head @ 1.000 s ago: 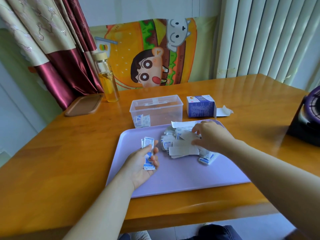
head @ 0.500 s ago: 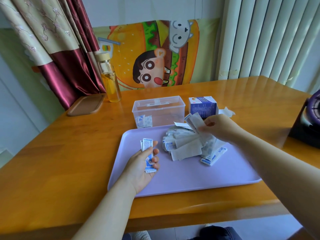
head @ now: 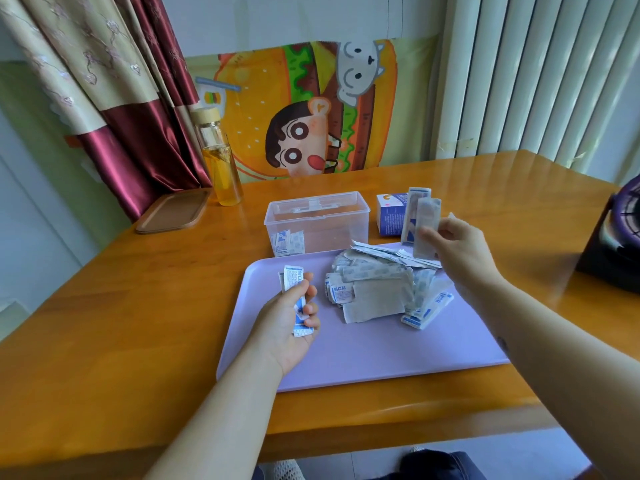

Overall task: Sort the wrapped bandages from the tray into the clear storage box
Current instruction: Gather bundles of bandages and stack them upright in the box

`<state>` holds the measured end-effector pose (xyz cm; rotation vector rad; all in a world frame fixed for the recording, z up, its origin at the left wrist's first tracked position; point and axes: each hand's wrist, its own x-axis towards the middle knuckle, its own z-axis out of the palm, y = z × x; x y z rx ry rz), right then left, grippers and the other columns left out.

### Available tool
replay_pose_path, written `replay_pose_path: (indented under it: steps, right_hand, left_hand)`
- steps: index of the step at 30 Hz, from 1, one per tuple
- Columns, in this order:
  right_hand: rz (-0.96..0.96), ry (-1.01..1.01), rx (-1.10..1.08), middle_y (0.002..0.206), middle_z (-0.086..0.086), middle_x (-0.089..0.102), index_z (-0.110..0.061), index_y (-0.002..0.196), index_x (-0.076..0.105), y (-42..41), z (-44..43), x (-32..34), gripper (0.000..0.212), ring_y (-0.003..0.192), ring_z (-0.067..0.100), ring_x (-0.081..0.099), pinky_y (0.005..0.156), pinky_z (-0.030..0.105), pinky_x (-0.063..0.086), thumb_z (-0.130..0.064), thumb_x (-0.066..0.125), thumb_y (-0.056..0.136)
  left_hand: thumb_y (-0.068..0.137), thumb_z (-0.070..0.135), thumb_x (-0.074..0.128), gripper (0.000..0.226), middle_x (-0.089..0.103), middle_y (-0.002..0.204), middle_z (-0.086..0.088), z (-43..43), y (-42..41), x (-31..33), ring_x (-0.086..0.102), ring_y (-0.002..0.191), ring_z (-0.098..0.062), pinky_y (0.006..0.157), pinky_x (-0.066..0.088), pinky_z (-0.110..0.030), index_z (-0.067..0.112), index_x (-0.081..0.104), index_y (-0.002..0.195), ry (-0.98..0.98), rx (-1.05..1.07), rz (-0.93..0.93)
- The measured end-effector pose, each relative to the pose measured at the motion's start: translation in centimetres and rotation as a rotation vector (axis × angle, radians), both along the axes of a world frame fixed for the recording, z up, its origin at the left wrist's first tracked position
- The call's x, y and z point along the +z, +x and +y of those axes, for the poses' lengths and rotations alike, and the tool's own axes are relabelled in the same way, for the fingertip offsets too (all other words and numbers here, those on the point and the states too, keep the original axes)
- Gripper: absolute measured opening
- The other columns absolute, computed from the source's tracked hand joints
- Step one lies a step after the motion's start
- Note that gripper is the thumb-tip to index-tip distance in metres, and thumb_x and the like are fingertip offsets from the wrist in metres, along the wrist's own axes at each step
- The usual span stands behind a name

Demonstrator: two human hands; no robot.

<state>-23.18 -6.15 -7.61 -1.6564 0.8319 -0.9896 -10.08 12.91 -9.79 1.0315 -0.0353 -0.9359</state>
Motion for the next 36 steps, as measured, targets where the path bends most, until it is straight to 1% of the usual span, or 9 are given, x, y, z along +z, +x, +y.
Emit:
replay_pose_path:
  steps: [6,11,14,17,23,26,30,33,36]
  right_hand:
    - [0.051,0.345,0.53,0.086,0.012,0.069,-0.005,0.086,0.066,1.2,4.4,-0.7,0.007,0.076,0.019,0.065,0.073,0.028,0.054,-0.011,0.063,0.086]
    - [0.091,0.358,0.617,0.09,0.013,0.071,-0.007,0.087,0.067,2.1,6.5,-1.7,0.005,0.081,0.023,0.068,0.073,0.031,0.054,-0.011,0.065,0.085]
    - [0.131,0.217,0.487,0.095,0.014,0.071,-0.006,0.091,0.068,2.2,6.5,-1.4,0.011,0.084,0.02,0.066,0.077,0.028,0.053,-0.015,0.067,0.084]
    - [0.039,-0.033,0.355,0.105,0.001,0.069,-0.02,0.076,0.071,1.9,6.3,-0.2,0.015,0.097,0.011,0.063,0.091,0.029,0.05,-0.007,0.066,0.083]
    - [0.233,-0.312,0.534,0.133,-0.006,0.046,-0.04,0.07,0.067,2.2,7.7,-0.3,0.044,0.127,0.007,0.039,0.097,0.027,0.043,-0.004,0.054,0.09]
    - [0.345,-0.261,0.636,0.139,-0.008,0.039,-0.042,0.077,0.066,2.5,8.1,-1.2,0.049,0.135,0.007,0.029,0.096,0.018,0.033,-0.001,0.044,0.092]
    - [0.274,-0.073,0.778,0.119,-0.016,0.056,-0.03,0.098,0.069,1.4,7.5,-0.2,0.035,0.118,-0.015,0.041,0.098,0.012,0.035,-0.003,0.047,0.095]
    - [0.191,-0.078,0.612,0.108,-0.013,0.067,-0.028,0.1,0.069,0.2,5.2,1.1,0.029,0.102,-0.008,0.06,0.094,0.016,0.046,-0.004,0.054,0.092]
    - [0.47,-0.317,0.531,0.088,-0.017,0.069,-0.023,0.094,0.071,-1.8,2.7,2.4,0.02,0.08,-0.013,0.063,0.078,0.006,0.048,-0.007,0.06,0.088]
  left_hand:
    - [0.089,0.019,0.058,0.012,0.051,0.07,0.001,-1.0,-1.4,0.4,0.037,0.049,-0.004,0.041,0.028,-0.013,0.011,0.06,0.097,-0.079,-0.06,-0.108]
    - [0.092,0.02,0.054,0.022,0.071,0.098,-0.011,-0.9,-2.1,0.3,0.067,0.08,-0.018,0.064,0.054,-0.026,0.013,0.063,0.11,-0.093,-0.149,-0.241]
    - [0.094,0.013,0.053,0.014,0.074,0.083,-0.005,-0.6,-2.0,0.4,0.068,0.071,-0.015,0.058,0.053,-0.025,0.014,0.063,0.103,-0.049,-0.061,-0.189]
    - [0.093,0.01,0.05,0.013,0.072,0.077,-0.009,-0.2,-1.8,0.6,0.066,0.073,-0.019,0.068,0.052,-0.03,0.009,0.062,0.099,-0.092,-0.057,-0.021]
    - [0.093,0.019,0.047,0.019,0.067,0.071,-0.01,-0.2,-3.0,1.2,0.06,0.069,-0.019,0.062,0.052,-0.029,0.009,0.063,0.094,-0.102,-0.191,0.124]
    - [0.093,0.022,0.052,0.019,0.066,0.071,-0.009,-0.2,-3.2,0.9,0.058,0.064,-0.014,0.053,0.051,-0.021,0.007,0.063,0.096,-0.114,-0.201,0.208]
    - [0.092,0.018,0.053,0.02,0.066,0.071,-0.009,0.1,-2.6,0.5,0.054,0.053,-0.009,0.046,0.047,-0.017,0.005,0.063,0.104,-0.147,-0.187,0.197]
    - [0.093,0.015,0.051,0.024,0.068,0.079,-0.008,0.2,-1.9,0.0,0.052,0.054,-0.008,0.047,0.049,-0.018,0.01,0.063,0.113,-0.185,-0.161,0.202]
    - [0.094,0.013,0.049,0.025,0.065,0.076,-0.005,-0.1,-1.9,-0.6,0.051,0.055,-0.008,0.048,0.049,-0.018,0.011,0.064,0.114,-0.194,-0.11,0.209]
